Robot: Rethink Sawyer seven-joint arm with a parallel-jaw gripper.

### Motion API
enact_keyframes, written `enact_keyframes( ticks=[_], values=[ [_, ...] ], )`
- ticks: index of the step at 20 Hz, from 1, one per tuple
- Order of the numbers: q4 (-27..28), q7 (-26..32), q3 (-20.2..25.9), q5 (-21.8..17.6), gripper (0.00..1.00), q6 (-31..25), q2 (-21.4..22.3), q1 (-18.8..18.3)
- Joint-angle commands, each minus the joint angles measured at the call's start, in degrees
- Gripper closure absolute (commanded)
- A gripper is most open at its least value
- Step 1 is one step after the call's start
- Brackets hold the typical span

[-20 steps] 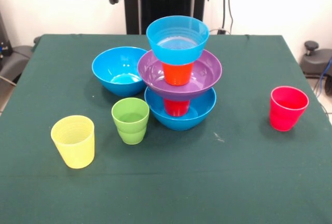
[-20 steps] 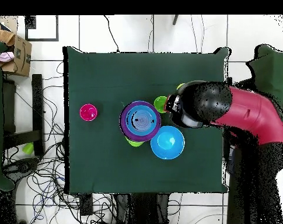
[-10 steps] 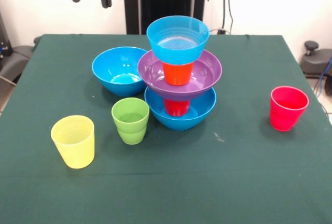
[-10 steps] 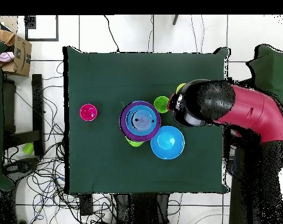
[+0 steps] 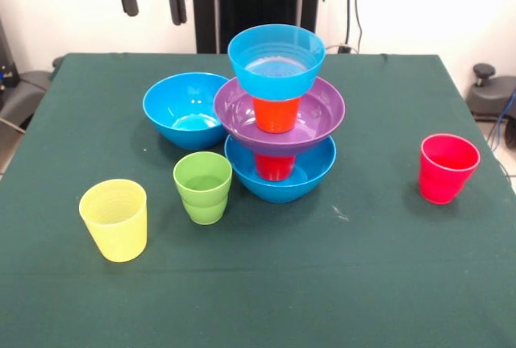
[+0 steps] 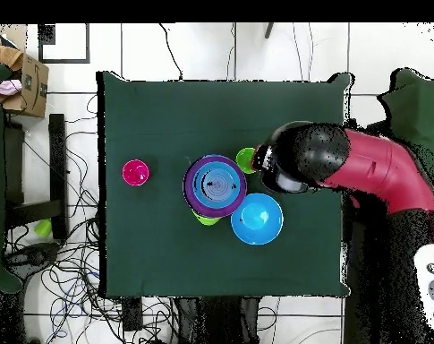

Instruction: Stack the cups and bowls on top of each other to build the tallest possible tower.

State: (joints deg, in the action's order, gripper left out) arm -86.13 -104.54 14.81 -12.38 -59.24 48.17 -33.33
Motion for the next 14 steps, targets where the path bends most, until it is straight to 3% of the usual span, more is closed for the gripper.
enact_keyframes(
  ticks=[1,10,12,14],
  values=[
    [3.80,3.38,3.32,-4.13,0.00,3.82,-6.74,2.16],
    [6.46,4.75,3.38,-3.44,0.00,1.26,-8.00,2.34],
    [5.41,6.59,4.04,-2.69,0.00,0.98,-6.91,1.25],
    [1.05,9.91,5.71,-1.52,0.00,3.65,-4.25,-1.19]
  ],
)
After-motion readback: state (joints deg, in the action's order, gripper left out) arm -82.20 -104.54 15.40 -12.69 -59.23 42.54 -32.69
